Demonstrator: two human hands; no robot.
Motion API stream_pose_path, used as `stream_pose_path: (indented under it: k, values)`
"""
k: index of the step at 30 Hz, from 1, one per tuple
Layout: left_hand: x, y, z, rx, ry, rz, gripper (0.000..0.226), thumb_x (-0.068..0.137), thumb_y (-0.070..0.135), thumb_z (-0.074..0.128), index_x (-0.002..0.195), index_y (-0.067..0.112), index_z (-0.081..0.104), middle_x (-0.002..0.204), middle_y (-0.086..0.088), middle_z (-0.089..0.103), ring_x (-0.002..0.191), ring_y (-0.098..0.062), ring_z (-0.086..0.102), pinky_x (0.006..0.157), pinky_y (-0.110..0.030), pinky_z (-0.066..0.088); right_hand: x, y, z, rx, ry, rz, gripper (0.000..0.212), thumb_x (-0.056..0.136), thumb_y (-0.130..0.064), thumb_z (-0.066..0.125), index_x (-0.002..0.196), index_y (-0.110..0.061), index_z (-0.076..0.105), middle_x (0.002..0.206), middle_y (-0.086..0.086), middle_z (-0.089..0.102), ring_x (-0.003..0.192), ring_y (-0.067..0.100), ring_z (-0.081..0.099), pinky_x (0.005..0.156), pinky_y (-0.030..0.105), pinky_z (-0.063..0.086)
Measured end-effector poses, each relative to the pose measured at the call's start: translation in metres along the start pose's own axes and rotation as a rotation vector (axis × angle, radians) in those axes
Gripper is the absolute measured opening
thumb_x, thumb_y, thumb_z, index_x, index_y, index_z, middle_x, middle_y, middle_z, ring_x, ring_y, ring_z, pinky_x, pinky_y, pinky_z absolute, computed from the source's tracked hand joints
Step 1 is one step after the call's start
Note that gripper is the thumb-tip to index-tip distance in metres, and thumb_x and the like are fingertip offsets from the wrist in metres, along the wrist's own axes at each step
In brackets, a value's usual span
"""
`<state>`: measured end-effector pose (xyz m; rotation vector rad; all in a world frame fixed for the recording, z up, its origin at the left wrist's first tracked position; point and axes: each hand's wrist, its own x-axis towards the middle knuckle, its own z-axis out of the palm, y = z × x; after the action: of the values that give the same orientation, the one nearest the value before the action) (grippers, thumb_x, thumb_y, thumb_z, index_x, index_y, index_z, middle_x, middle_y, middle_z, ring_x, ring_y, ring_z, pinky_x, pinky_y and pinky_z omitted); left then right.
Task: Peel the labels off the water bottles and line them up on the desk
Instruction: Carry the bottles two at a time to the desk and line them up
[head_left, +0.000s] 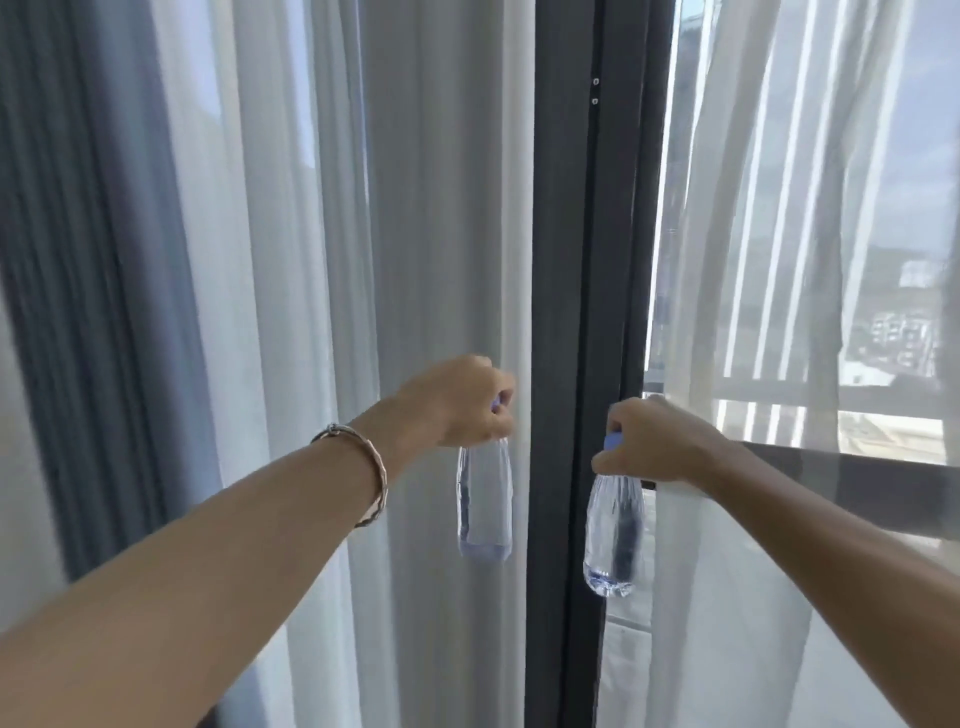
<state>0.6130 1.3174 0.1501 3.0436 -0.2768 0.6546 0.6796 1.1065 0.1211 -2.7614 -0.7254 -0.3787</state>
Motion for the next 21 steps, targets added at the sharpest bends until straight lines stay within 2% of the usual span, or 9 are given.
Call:
stream_pose_path:
  k: [3,6,7,10,12,14,17,21]
  values:
    - [-0.024,-0.034,-0.018,0.038,0.034,-0.052,0.015,0.08,0.021,0.056,0.067,0.019,0.049,0.068,0.006,0.047,0.066,-0.019,0.048,0.056,-0.024,0.037,0.014,-0.042,0.0,-0.016,0.001,-0.042,0.023,0.076,-0.037,0.065,0.074,-0.019,0.052,0.078,-0.003,0.056,0.062,0.013,0.051,0.054,0.026,0.04]
    - [-0.053,-0.073,-0.033,0.047,0.04,-0.121,0.017,0.079,0.02,0.056,0.065,0.018,0.048,0.068,0.002,0.051,0.063,-0.019,0.046,0.053,-0.023,0.034,0.022,-0.093,0.0,-0.027,0.021,-0.079,0.026,0.073,-0.036,0.061,0.078,-0.011,0.057,0.075,-0.004,0.056,0.056,0.014,0.046,0.052,0.026,0.037]
    - [-0.065,-0.086,-0.038,0.065,0.044,-0.144,0.016,0.08,0.021,0.056,0.066,0.016,0.049,0.069,0.0,0.052,0.063,-0.02,0.046,0.052,-0.023,0.033,0.024,-0.111,0.002,-0.03,0.015,-0.095,0.026,0.072,-0.034,0.061,0.074,-0.009,0.055,0.071,-0.004,0.052,0.053,0.015,0.041,0.05,0.025,0.034]
    - [-0.101,-0.127,-0.054,0.15,0.052,-0.198,0.019,0.084,0.025,0.052,0.072,0.011,0.054,0.075,-0.004,0.056,0.065,-0.021,0.047,0.05,-0.023,0.031,0.027,-0.173,0.013,-0.03,-0.033,-0.163,0.033,0.068,-0.027,0.059,0.057,-0.013,0.033,0.058,-0.001,0.035,0.049,0.017,0.025,0.046,0.024,0.019]
    - [-0.124,-0.153,-0.068,0.21,0.037,-0.224,0.022,0.087,0.027,0.049,0.07,0.012,0.05,0.074,-0.002,0.053,0.065,-0.021,0.048,0.049,-0.023,0.031,0.028,-0.214,0.022,-0.036,-0.05,-0.214,0.03,0.069,-0.028,0.061,0.056,-0.013,0.038,0.058,-0.001,0.038,0.049,0.017,0.031,0.047,0.024,0.024]
    - [-0.147,-0.177,-0.082,0.277,0.012,-0.252,0.028,0.088,0.027,0.047,0.062,0.018,0.042,0.069,0.003,0.044,0.061,-0.02,0.046,0.049,-0.023,0.03,0.03,-0.253,0.03,-0.021,-0.069,-0.251,0.024,0.074,-0.03,0.064,0.067,-0.01,0.052,0.063,0.001,0.048,0.052,0.015,0.039,0.049,0.024,0.03]
    - [-0.186,-0.215,-0.097,0.328,-0.047,-0.291,0.032,0.088,0.027,0.046,0.057,0.02,0.038,0.065,0.003,0.041,0.057,-0.018,0.044,0.053,-0.023,0.035,0.032,-0.31,0.043,0.016,-0.069,-0.303,0.031,0.076,-0.033,0.066,0.085,-0.003,0.063,0.081,0.008,0.062,0.063,0.016,0.051,0.056,0.027,0.04]
    - [-0.246,-0.266,-0.112,0.302,-0.032,-0.374,0.027,0.084,0.024,0.048,0.059,0.015,0.041,0.069,-0.001,0.048,0.06,-0.02,0.044,0.055,-0.027,0.037,0.029,-0.384,0.06,0.04,-0.074,-0.397,0.027,0.077,-0.036,0.065,0.091,-0.013,0.063,0.091,0.001,0.057,0.065,0.012,0.051,0.059,0.024,0.041]
